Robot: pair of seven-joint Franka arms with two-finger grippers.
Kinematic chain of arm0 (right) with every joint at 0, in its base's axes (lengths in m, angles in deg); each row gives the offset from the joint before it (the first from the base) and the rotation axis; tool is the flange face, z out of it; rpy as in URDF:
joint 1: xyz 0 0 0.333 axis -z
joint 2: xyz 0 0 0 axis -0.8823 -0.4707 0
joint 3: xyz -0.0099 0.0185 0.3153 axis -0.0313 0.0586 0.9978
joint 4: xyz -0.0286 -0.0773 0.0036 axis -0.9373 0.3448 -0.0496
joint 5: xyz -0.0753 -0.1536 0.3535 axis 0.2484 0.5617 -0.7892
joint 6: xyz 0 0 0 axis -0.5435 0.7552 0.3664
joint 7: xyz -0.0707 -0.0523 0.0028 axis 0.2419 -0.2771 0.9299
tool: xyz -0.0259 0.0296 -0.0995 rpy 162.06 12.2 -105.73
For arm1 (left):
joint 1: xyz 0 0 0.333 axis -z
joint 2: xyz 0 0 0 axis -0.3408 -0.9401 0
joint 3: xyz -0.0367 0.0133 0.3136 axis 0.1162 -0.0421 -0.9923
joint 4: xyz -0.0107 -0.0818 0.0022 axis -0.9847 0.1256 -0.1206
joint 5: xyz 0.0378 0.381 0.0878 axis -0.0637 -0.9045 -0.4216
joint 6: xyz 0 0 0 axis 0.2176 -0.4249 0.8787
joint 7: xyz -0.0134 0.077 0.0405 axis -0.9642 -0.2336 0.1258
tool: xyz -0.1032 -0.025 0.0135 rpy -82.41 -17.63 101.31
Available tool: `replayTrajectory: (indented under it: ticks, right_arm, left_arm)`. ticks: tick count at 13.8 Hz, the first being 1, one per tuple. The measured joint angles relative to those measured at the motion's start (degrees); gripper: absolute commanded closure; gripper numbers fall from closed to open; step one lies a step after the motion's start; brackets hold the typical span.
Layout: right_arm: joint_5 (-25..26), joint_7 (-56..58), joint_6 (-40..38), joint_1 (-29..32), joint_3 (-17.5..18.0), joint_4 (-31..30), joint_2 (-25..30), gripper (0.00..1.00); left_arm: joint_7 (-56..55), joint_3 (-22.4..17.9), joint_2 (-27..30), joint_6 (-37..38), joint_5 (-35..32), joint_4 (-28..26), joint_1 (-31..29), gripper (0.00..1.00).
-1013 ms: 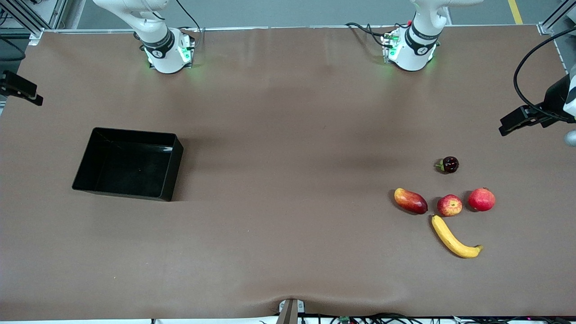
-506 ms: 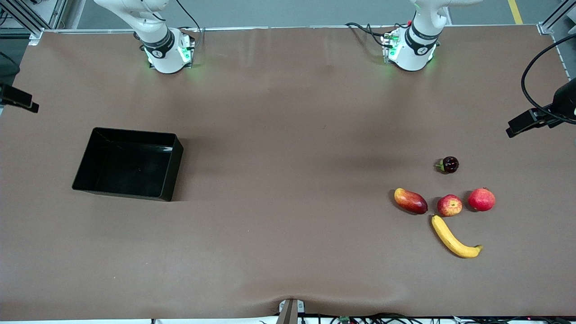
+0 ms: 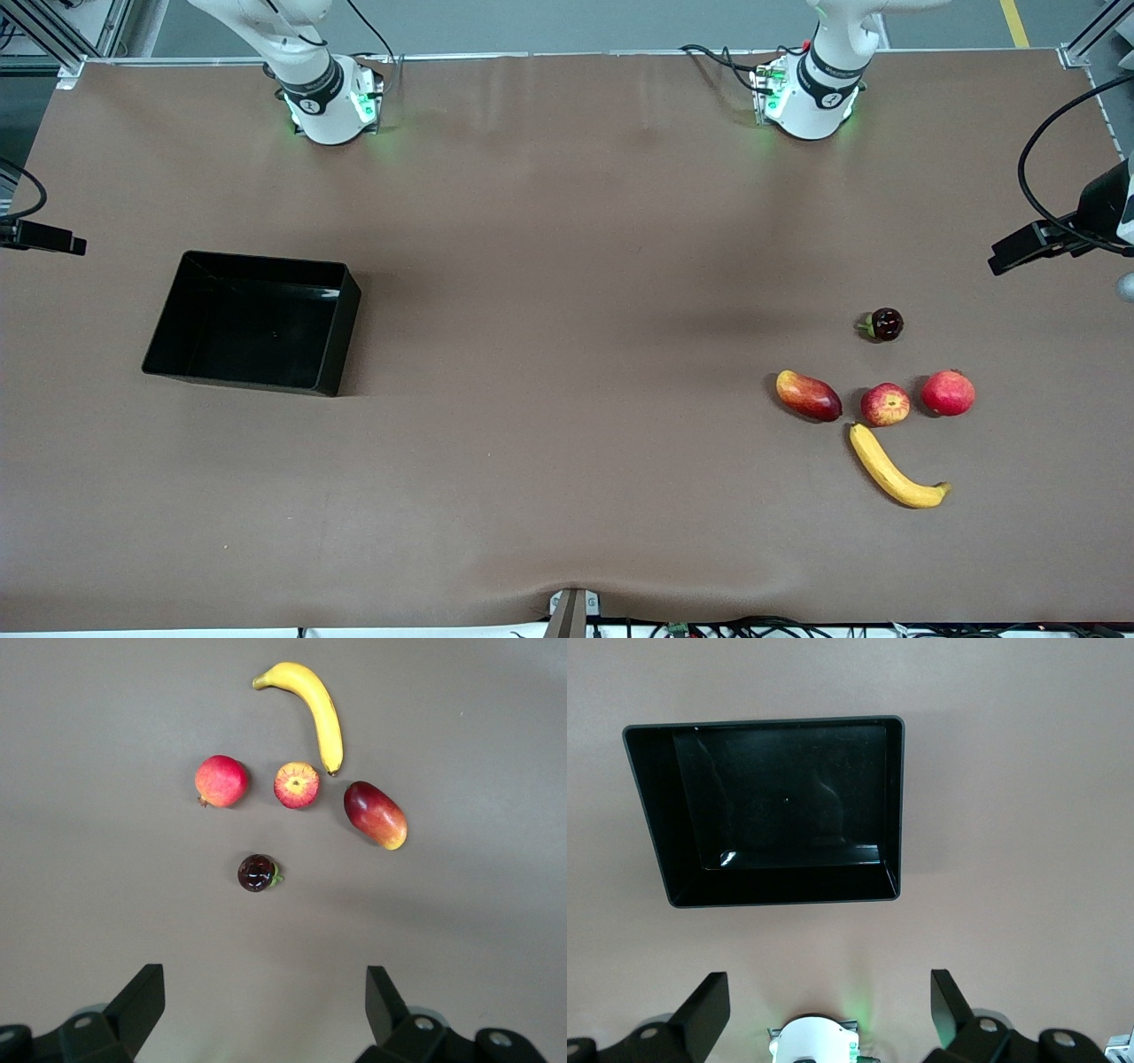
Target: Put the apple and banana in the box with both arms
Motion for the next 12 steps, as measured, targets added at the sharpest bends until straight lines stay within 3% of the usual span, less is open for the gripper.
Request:
replayTrajectory:
  ticks: [6,12]
  right_arm:
    - [0.0,0.0,10.2,1.1,-0.1,-5.5,-1.9,0.0]
    - [0.0,0.1,19.0,2.4,-0.1,-11.0,-5.8,0.0]
  left_arm:
    - [7.6,-0.3,0.1,0.0,0.0,0.4,-2.1,0.0]
    - [8.2,0.0,0.1,0.0,-1.2,0.5,-2.2,0.0]
